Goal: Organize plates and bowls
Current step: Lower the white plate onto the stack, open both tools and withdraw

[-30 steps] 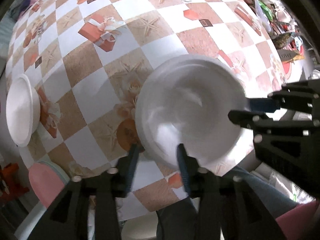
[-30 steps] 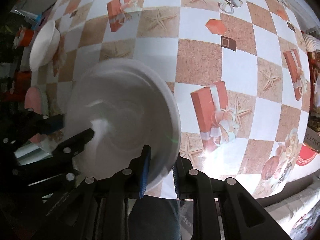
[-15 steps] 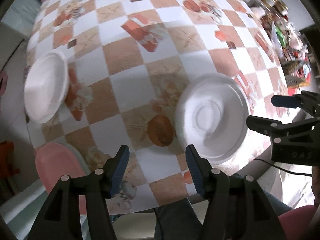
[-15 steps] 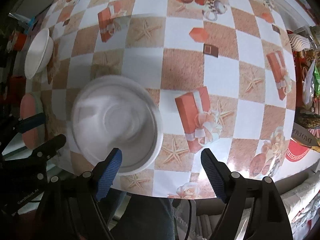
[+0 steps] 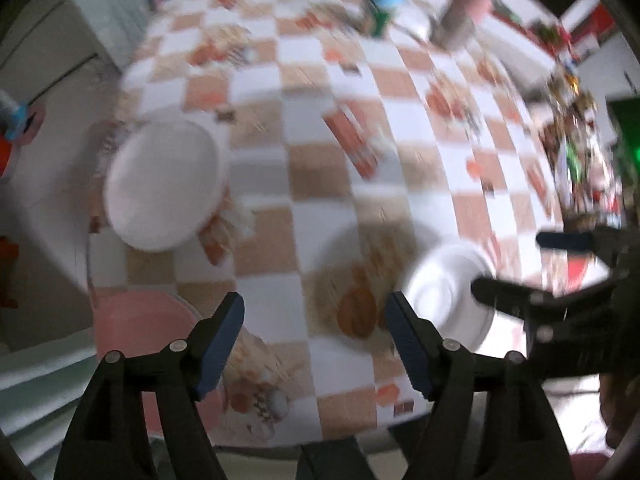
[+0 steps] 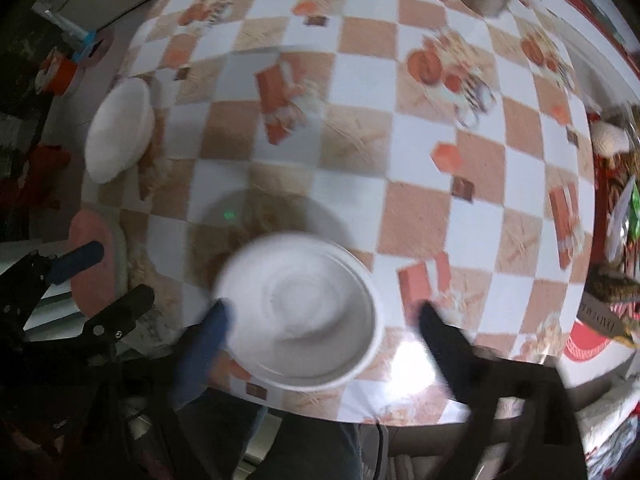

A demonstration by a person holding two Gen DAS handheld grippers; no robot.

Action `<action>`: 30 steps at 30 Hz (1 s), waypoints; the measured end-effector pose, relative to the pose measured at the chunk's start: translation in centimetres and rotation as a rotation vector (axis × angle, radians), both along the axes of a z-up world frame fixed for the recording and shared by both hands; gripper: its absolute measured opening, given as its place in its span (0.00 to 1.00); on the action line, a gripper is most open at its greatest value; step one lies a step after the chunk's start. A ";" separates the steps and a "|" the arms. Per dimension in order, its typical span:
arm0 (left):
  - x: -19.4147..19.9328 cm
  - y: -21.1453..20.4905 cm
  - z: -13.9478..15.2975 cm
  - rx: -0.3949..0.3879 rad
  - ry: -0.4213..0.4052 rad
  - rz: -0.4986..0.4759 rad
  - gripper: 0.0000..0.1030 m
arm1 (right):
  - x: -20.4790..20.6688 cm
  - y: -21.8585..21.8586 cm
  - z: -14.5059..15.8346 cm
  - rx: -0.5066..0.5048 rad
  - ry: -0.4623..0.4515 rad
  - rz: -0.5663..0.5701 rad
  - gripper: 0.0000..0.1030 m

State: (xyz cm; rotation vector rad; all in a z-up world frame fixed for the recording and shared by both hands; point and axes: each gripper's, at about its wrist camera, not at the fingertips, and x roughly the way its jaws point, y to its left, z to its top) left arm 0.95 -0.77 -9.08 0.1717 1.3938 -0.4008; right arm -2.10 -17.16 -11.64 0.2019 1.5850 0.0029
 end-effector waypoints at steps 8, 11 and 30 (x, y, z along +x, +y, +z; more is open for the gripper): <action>4.2 3.8 1.2 0.000 -0.018 0.155 0.77 | 2.9 2.5 0.9 0.011 -0.021 0.064 1.00; 5.5 5.1 1.2 0.016 -0.020 0.186 0.77 | 4.1 3.5 1.1 0.025 -0.023 0.076 1.00; 10.9 11.8 -1.3 0.120 -0.004 0.362 0.77 | 10.8 9.6 -0.6 0.086 -0.006 0.146 1.00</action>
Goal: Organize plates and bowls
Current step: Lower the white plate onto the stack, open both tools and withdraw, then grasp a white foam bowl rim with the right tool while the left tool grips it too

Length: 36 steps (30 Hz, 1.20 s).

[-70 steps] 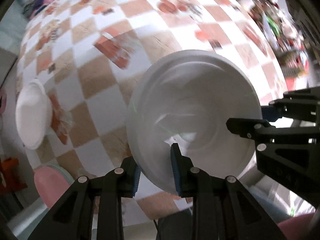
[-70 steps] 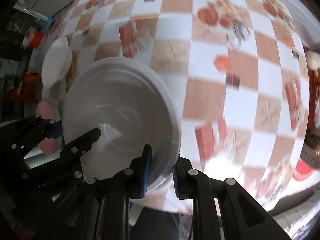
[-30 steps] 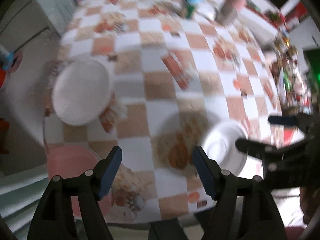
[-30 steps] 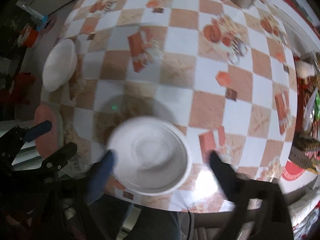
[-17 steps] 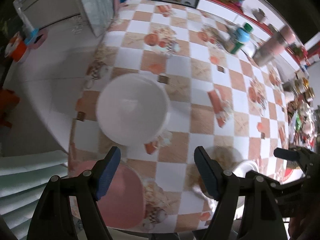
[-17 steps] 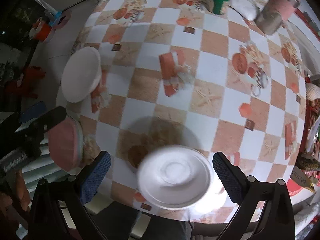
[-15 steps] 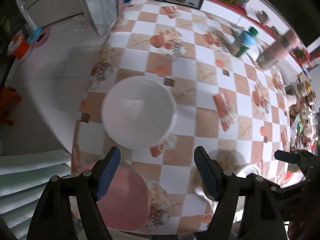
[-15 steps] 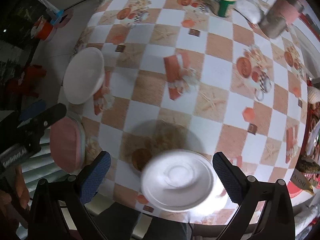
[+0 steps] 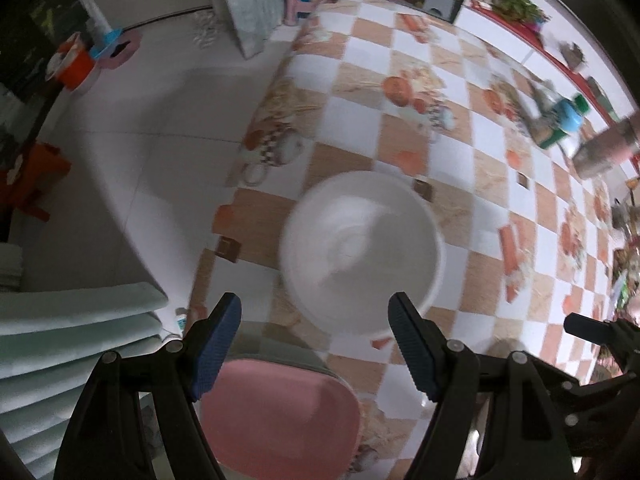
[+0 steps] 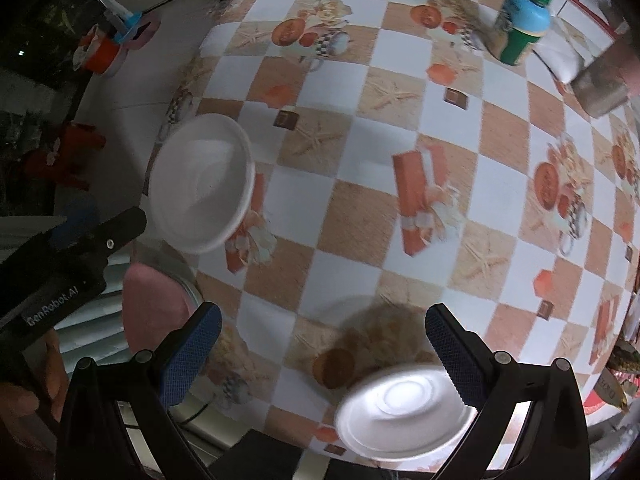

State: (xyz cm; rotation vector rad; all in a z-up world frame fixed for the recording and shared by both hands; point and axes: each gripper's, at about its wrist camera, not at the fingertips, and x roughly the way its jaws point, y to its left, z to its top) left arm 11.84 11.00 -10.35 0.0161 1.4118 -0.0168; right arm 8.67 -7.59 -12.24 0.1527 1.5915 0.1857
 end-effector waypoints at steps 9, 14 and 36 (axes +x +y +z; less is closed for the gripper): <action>2.7 2.6 -3.2 0.039 0.028 0.068 0.77 | 3.7 1.8 -2.3 0.008 0.014 -0.003 1.00; 3.8 2.4 -5.4 0.061 0.051 0.062 0.77 | 5.6 3.2 -4.6 -0.004 0.026 0.010 1.00; 4.0 -2.8 -10.1 0.036 0.161 -0.069 0.32 | 5.4 5.4 -9.0 0.087 0.078 0.045 0.33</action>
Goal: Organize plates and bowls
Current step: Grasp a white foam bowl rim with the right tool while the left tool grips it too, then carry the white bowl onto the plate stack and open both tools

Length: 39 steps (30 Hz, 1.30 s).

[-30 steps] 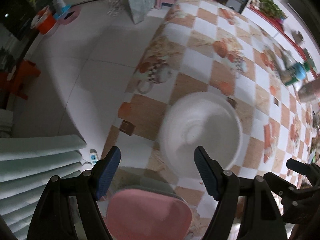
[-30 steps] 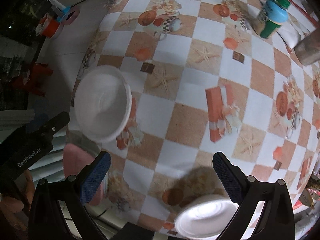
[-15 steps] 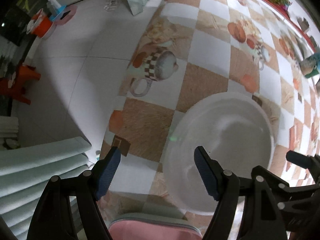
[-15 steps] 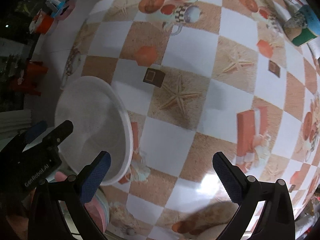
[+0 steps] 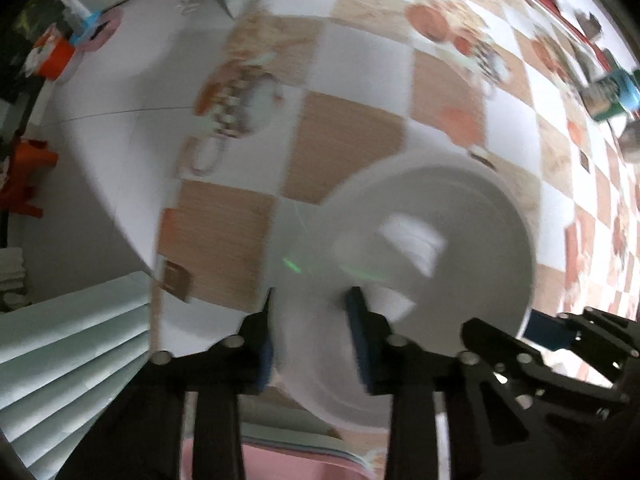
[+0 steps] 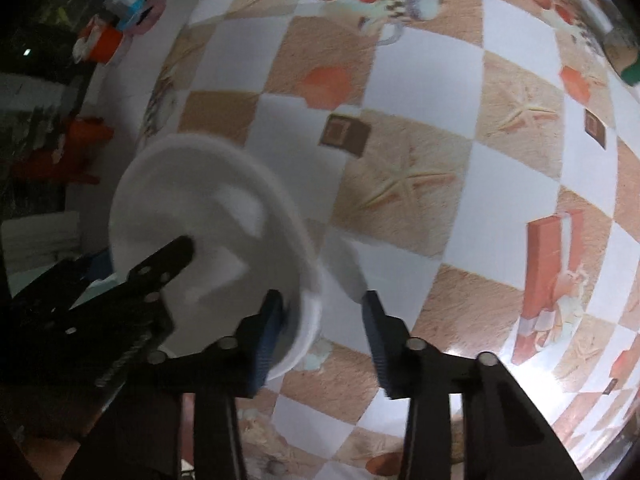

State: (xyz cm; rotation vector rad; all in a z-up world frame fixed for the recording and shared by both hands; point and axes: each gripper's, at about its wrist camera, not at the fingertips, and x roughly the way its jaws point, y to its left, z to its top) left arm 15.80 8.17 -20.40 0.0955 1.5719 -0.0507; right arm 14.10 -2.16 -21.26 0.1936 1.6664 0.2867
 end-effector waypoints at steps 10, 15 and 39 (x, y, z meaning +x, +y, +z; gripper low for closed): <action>-4.9 -5.9 -0.5 -0.017 0.023 -0.133 0.32 | -5.1 -4.2 -0.2 -0.027 0.040 -0.013 0.26; -6.9 -8.3 -0.6 -0.021 0.037 -0.164 0.32 | -7.3 -6.0 -0.2 -0.032 0.060 -0.033 0.26; -12.5 -11.9 4.8 -0.036 -0.026 -0.232 0.30 | -12.1 -10.4 5.7 -0.058 0.008 -0.071 0.26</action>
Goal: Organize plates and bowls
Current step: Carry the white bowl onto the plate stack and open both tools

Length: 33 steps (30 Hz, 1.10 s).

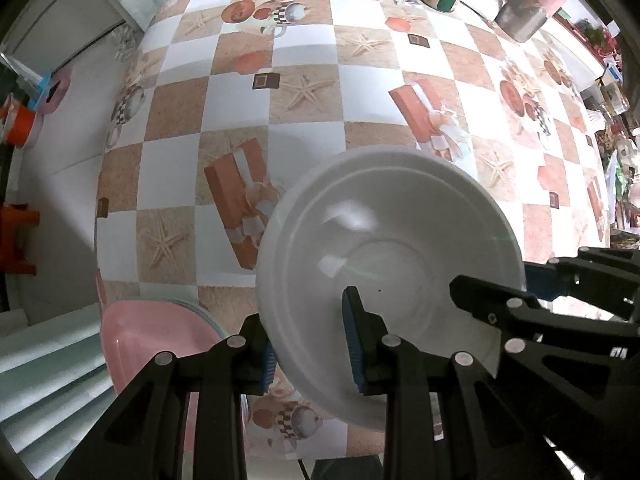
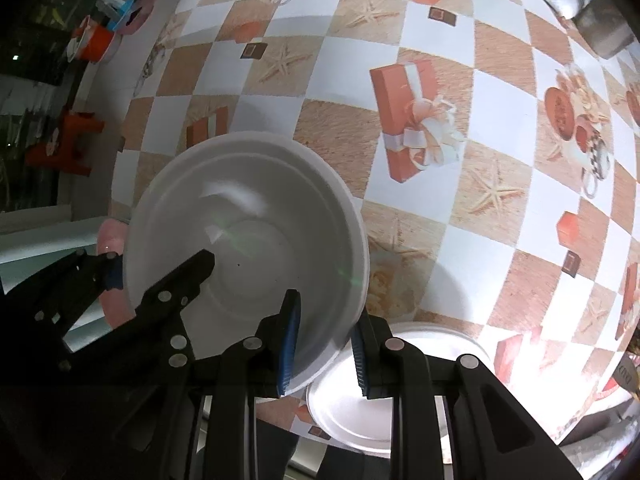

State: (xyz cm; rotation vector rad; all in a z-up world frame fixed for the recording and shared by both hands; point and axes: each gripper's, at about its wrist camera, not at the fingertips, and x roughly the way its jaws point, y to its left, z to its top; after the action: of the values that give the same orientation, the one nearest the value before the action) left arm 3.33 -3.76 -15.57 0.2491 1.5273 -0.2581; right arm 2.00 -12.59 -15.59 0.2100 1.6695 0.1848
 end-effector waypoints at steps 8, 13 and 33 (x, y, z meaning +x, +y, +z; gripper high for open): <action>-1.2 0.2 1.7 -0.007 -0.003 -0.034 0.30 | -0.9 -0.4 1.8 -0.001 -0.021 -0.024 0.26; -1.8 -1.0 2.5 -0.017 -0.006 -0.059 0.30 | -1.4 -1.4 2.7 -0.001 -0.034 -0.050 0.26; -4.5 -6.8 5.0 -0.062 -0.035 -0.259 0.30 | -5.1 -6.9 5.1 -0.016 -0.062 -0.181 0.26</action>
State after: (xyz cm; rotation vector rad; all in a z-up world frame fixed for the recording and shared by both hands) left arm -1.21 -10.51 -10.56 0.4010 1.4494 -0.5028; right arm -3.10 -19.46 -10.49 0.3388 1.5803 0.0410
